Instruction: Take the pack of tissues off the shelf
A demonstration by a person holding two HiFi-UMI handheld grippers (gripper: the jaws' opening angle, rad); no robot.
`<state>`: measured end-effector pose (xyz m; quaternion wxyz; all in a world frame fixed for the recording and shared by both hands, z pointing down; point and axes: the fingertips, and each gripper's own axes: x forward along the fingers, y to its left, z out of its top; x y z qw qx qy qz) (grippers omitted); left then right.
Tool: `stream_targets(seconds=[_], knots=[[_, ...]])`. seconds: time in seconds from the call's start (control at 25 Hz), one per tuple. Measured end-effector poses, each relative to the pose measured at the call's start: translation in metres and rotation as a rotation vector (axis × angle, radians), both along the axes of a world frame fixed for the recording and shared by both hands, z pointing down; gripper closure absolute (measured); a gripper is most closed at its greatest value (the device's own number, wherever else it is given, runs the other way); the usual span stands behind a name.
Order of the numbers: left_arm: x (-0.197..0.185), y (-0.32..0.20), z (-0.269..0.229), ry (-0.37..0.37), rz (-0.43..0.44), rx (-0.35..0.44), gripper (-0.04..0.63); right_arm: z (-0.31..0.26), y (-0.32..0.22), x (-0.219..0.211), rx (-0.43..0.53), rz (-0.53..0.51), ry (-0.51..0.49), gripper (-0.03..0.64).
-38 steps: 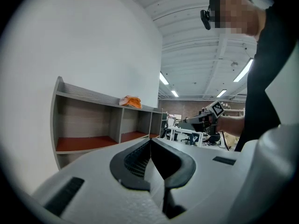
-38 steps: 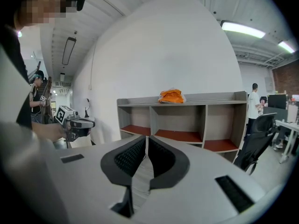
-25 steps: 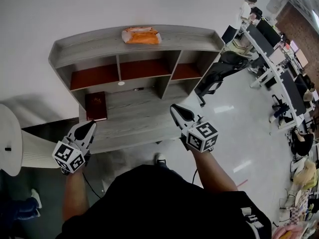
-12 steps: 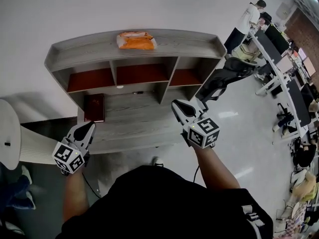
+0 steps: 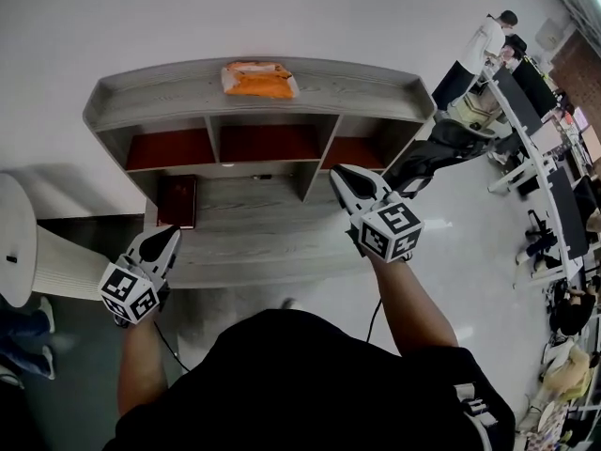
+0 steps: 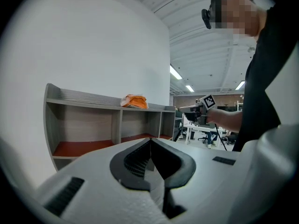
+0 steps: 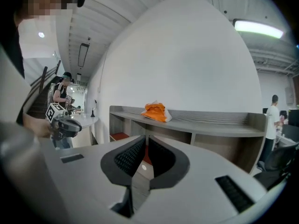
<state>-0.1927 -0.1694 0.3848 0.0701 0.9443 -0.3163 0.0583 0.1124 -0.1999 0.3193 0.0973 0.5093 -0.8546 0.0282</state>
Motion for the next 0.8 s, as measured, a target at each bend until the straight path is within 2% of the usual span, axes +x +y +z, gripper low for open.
stream_targets(seconds=[0.36, 0.8], knots=[[0.01, -0.011, -0.009, 0.004, -0.043, 0.018, 0.577, -0.023, -0.056, -0.008, 0.074, -0.074, 0.045, 0.571], [0.018, -0.02, -0.002, 0.011, -0.099, -0.001, 0.577, -0.041, -0.124, -0.02, 0.088, -0.094, 0.155, 0.514]])
